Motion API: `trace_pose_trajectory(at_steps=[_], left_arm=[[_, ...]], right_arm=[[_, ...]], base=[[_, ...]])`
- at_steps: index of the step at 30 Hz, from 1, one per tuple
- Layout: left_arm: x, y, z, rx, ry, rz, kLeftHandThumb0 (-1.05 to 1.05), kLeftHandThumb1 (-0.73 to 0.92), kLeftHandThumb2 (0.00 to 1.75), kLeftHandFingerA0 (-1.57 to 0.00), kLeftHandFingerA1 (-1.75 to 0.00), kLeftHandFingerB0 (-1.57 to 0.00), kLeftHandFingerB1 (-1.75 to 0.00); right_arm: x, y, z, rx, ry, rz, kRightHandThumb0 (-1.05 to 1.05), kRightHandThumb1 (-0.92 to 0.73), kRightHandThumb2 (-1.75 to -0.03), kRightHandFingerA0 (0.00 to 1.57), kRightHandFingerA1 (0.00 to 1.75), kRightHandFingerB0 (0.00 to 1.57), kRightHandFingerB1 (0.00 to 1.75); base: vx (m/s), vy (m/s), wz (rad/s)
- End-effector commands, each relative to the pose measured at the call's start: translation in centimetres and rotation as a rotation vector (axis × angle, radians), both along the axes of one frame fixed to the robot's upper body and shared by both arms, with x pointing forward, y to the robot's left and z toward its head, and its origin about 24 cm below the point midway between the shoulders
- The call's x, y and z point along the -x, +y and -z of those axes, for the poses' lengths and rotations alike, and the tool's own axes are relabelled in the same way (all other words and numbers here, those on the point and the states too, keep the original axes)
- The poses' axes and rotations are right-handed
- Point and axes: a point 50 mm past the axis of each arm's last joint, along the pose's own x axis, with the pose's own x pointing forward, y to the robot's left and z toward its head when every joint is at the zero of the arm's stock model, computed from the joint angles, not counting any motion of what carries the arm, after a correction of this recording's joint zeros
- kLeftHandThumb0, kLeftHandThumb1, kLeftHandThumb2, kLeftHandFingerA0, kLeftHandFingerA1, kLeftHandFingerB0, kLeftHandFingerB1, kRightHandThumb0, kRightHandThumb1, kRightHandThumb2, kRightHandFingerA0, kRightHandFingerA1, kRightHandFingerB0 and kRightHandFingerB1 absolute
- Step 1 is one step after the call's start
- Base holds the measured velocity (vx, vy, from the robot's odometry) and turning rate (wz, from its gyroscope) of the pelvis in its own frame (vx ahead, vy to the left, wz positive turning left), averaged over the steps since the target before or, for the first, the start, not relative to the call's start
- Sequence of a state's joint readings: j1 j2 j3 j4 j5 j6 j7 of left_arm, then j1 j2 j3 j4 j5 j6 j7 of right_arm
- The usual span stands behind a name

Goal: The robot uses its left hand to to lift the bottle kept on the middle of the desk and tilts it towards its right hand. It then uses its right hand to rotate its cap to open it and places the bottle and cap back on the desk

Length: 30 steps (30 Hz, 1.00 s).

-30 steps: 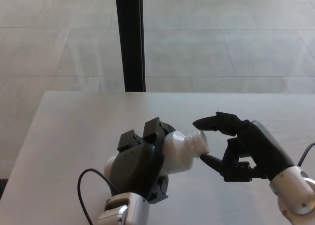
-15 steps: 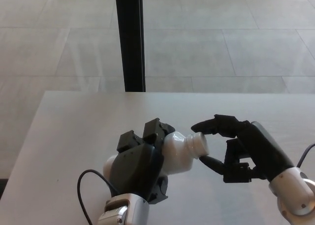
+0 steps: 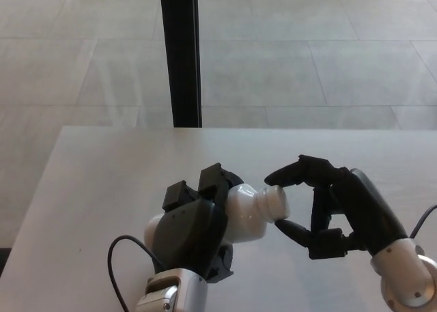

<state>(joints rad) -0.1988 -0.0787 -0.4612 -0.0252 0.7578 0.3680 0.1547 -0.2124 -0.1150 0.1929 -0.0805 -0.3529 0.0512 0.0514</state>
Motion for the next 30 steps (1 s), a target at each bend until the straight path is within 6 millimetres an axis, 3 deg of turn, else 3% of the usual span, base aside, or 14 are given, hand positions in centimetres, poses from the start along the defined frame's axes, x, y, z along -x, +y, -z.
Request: trace_pose_trajectory(at_steps=[1,5,13,21,22,23,24,26,28,29,30], left_arm=[[0.01,-0.04,-0.08,0.014,-0.012,0.004,0.2,0.7,0.98,-0.86,-1.75,-0.74,-1.52],[-0.04,-0.04,-0.1,0.007,-0.018,0.007,0.2,0.73,0.9,-0.85,-1.75,-0.73,-1.43],[-0.02,0.03,0.03,0.002,-0.017,0.007,0.2,0.73,0.95,-0.86,-1.75,-0.74,-1.44],[-0.11,0.06,0.0,0.0,-0.023,0.009,0.2,0.7,1.0,-0.87,-1.75,-0.74,-1.44],[-0.04,0.08,0.05,-0.006,-0.022,0.013,0.19,0.64,1.05,-1.13,-1.59,-0.9,-1.32],[-0.02,0.13,0.07,-0.018,-0.009,0.011,0.16,0.66,1.03,-1.1,-1.52,-0.85,-1.15],[-0.02,0.17,0.08,-0.016,-0.01,0.011,0.18,0.7,0.98,-0.91,-1.56,-0.8,-1.08],[-0.01,0.2,0.07,-0.04,-0.012,0.012,0.18,0.7,0.97,-0.96,-1.33,-0.79,-0.91],[-0.04,0.21,0.06,-0.049,-0.011,0.006,0.19,0.7,0.98,-0.92,-1.25,-0.79,-0.87],[0.02,0.26,0.1,-0.038,-0.004,0.007,0.18,0.71,0.95,-0.9,-1.05,-0.65,-0.71],[0.06,0.28,0.15,-0.039,-0.003,0.007,0.17,0.71,0.94,-0.88,-1.03,-0.64,-0.7]], right_arm=[[0.26,-0.39,-0.65,-0.052,-0.136,0.079,-0.17,-0.55,-0.97,0.89,1.69,0.86,1.18],[0.31,-0.19,-0.84,-0.098,-0.205,0.11,-0.16,-0.54,-0.95,0.92,1.71,0.88,1.13],[0.35,-0.28,-0.87,-0.094,-0.252,0.081,-0.16,-0.5,-1.04,0.96,1.67,0.9,1.13],[0.47,-0.15,-0.82,-0.039,-0.247,0.007,-0.17,-0.49,-1.02,0.99,1.62,0.93,1.08],[0.52,-0.06,-0.75,-0.023,-0.236,-0.005,-0.18,-0.5,-1.0,0.99,1.62,0.93,1.06],[0.56,0.16,-0.65,-0.003,-0.23,-0.043,-0.2,-0.49,-1.08,1.2,1.27,0.92,0.98],[0.53,0.26,-0.57,0.017,-0.23,-0.062,-0.22,-0.54,-0.94,0.99,1.62,0.91,0.98],[0.57,0.36,-0.48,0.058,-0.227,-0.09,-0.24,-0.53,-0.92,0.99,1.64,0.93,0.91],[0.59,0.4,-0.44,0.08,-0.225,-0.109,-0.25,-0.54,-0.91,0.99,1.63,0.91,0.89],[0.71,0.45,-0.3,0.111,-0.223,-0.136,-0.23,-0.51,-0.95,1.0,1.61,0.93,0.95],[0.82,0.35,-0.25,0.138,-0.236,-0.152,-0.23,-0.53,-0.92,1.0,1.65,0.93,0.96]], base=[[0.0,0.0,0.0],[0.0,0.0,0.0],[0.0,0.0,0.0],[0.0,0.0,0.0],[0.0,0.0,0.0],[0.0,0.0,0.0],[0.0,0.0,0.0],[0.0,0.0,0.0],[0.0,0.0,0.0],[0.0,0.0,0.0],[0.0,0.0,0.0]])
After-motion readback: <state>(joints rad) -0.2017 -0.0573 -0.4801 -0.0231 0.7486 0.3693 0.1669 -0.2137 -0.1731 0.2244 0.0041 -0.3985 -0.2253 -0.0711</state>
